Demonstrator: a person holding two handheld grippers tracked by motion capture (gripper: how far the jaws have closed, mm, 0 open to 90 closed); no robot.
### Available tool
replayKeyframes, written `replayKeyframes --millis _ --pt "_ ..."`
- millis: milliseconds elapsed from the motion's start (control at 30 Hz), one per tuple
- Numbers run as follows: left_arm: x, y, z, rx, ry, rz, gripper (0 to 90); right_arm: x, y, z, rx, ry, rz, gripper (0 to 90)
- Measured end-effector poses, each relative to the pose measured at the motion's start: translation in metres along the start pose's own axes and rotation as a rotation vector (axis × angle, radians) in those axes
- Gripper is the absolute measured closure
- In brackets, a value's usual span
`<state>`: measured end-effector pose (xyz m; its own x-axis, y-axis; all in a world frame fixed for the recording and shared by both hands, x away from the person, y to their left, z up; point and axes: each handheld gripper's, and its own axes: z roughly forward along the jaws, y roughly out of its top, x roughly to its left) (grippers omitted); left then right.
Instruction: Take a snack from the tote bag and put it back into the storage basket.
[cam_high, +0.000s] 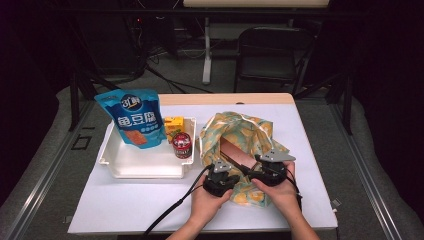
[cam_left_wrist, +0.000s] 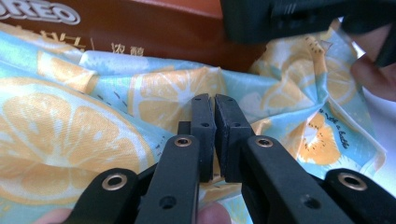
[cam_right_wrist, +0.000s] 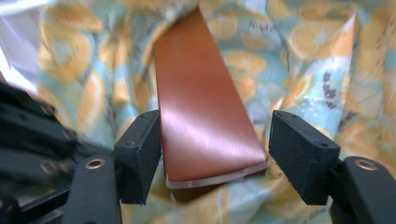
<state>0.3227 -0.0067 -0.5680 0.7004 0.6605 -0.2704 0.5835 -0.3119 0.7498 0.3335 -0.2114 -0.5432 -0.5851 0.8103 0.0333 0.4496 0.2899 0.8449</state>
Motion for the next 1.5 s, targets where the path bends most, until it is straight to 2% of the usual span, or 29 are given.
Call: replayKeyframes --millis 100,233,367,467,567,733,1000,1133,1233,1333,1400,1433,1500 --pt "0.001 0.000 -0.001 0.008 0.000 -0.002 86.4 -0.003 -0.005 0.003 0.027 0.008 -0.001 36.5" --pt "0.000 0.000 0.001 0.014 0.005 0.000 86.4 -0.001 -0.004 0.010 0.043 0.004 -0.018 37.1" --pt "0.001 0.000 0.001 0.018 0.000 -0.008 86.4 0.001 -0.004 0.020 0.061 -0.007 -0.011 36.8" --pt "0.002 0.001 0.000 0.031 -0.011 -0.019 86.5 0.003 -0.004 0.022 0.072 -0.021 -0.042 39.6" --pt "0.003 0.000 0.001 0.023 -0.011 -0.024 86.6 0.009 0.000 0.017 0.044 -0.014 -0.076 43.2" --pt "0.003 0.000 0.001 0.022 -0.009 -0.025 86.8 0.009 0.010 0.005 -0.010 -0.001 -0.032 43.7" --pt "0.003 0.000 0.001 0.029 0.001 -0.037 88.0 0.008 0.017 -0.016 -0.048 0.009 0.004 43.9" --pt "0.003 0.000 0.000 0.030 0.001 -0.038 88.1 0.009 0.006 -0.018 -0.002 0.001 -0.016 43.8" --pt "0.004 0.000 0.000 0.022 0.004 -0.048 88.1 0.004 -0.007 -0.017 0.003 0.014 0.021 43.6" --pt "0.005 -0.001 0.000 0.030 0.014 -0.054 88.2 0.002 -0.018 -0.014 0.047 0.008 0.003 43.0" --pt "0.006 -0.001 -0.001 0.032 0.011 -0.054 88.2 0.002 -0.021 -0.012 0.065 0.014 0.011 42.3" --pt "0.006 -0.001 -0.001 0.027 0.011 -0.059 88.2 0.001 -0.020 -0.012 0.063 0.013 0.010 40.8" --pt "0.006 -0.002 -0.001 0.022 0.009 -0.060 88.2 0.003 -0.015 -0.014 0.035 0.022 0.016 28.4"
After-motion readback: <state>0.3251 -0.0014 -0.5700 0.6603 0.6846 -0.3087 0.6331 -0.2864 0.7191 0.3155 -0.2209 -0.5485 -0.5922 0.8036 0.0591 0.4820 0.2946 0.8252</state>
